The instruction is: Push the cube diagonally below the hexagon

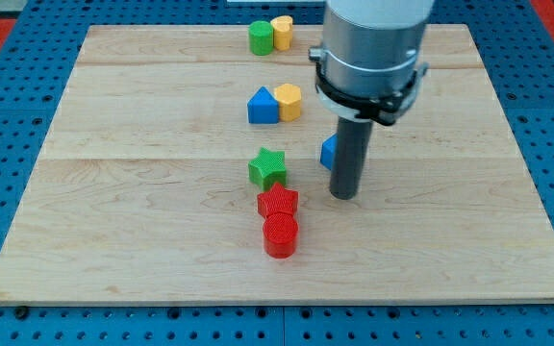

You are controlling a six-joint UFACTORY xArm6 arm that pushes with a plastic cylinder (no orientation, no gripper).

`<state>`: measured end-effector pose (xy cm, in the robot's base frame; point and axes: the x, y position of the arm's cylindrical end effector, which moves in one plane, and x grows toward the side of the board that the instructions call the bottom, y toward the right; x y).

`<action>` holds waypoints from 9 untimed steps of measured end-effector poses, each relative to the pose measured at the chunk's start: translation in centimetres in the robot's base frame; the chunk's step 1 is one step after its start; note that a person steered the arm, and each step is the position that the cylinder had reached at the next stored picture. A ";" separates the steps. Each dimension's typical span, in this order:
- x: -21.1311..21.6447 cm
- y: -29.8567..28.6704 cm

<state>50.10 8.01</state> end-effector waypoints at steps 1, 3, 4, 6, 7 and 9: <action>0.4 2.8; -6.9 0.8; -5.3 0.9; -6.8 -5.1; -9.7 -7.5; -6.4 -5.8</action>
<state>43.73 2.17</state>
